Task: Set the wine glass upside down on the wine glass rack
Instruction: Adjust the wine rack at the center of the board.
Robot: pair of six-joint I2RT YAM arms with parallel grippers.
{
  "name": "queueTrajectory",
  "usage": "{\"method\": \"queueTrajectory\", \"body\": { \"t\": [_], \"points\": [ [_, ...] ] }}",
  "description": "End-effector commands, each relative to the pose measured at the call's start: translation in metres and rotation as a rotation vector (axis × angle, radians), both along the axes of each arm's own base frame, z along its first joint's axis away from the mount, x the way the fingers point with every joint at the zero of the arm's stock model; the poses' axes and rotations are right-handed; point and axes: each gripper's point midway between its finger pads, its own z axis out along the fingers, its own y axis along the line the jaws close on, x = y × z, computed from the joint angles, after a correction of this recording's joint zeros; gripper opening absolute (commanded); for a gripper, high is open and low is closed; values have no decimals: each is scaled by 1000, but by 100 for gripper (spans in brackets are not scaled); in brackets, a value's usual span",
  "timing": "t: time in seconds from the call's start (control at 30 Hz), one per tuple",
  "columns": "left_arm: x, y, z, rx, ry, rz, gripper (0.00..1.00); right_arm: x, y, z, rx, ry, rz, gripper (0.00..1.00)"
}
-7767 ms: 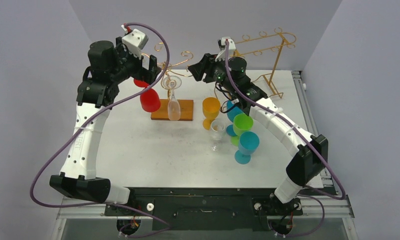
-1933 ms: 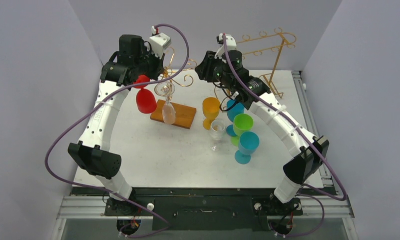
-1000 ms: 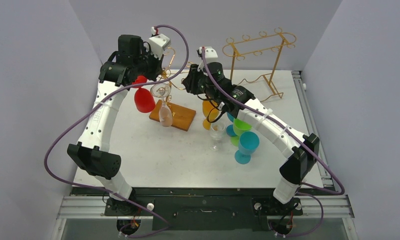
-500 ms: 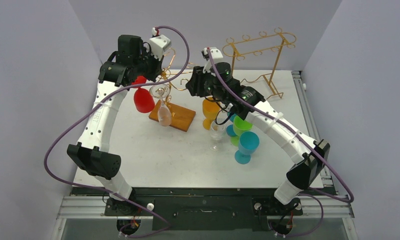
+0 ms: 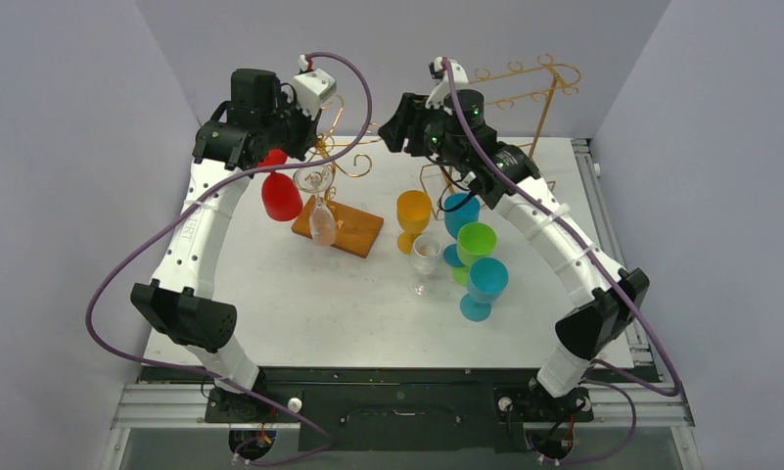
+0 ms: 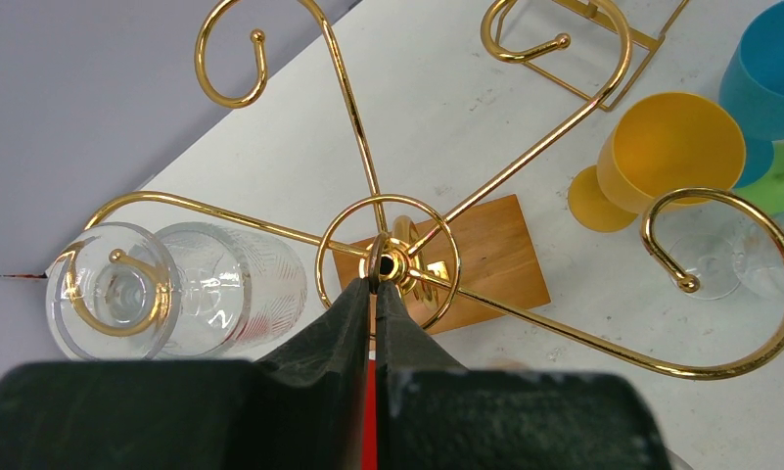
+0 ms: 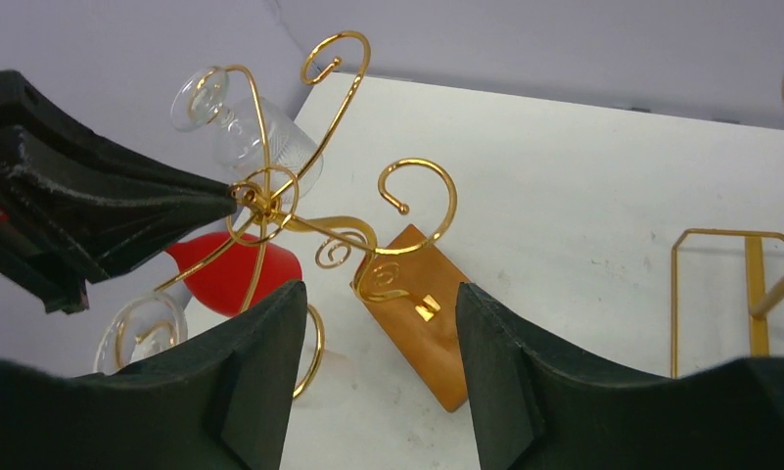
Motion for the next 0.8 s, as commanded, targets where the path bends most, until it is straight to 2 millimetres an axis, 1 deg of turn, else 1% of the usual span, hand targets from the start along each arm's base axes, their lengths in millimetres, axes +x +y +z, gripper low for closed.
{"method": "queueTrajectory", "body": {
  "t": [0.0, 0.03, 0.1, 0.13, 0.3, 0.47, 0.53, 0.7, 0.77],
  "points": [
    [-8, -2, 27, -26, -76, -22, 0, 26, 21, 3, 68, 1, 21, 54],
    [-8, -2, 27, -29, -77, -24, 0, 32, 22, 4, 78, 0, 18, 54],
    [-8, -3, 26, -32, -73, -27, 0, 47, 26, -3, 87, 11, 11, 53],
    [-8, -3, 26, -33, -72, -29, 0, 53, 26, -3, 94, 8, 7, 53],
    [-8, -5, 24, -38, -70, -36, 0, 70, 30, -12, 123, 9, -6, 45],
    [-5, -7, 24, -55, -76, -30, 0, 71, 35, -19, 159, 21, 4, 30],
    [-3, -7, 24, -55, -80, -24, 0, 69, 35, -19, 170, 20, 5, 27],
    [5, -5, 28, -48, -90, -7, 0, 58, 34, -21, 178, 18, 3, 16],
    [8, -5, 28, -49, -92, -2, 0, 52, 35, -23, 181, 23, 3, 9]
  ]
}}
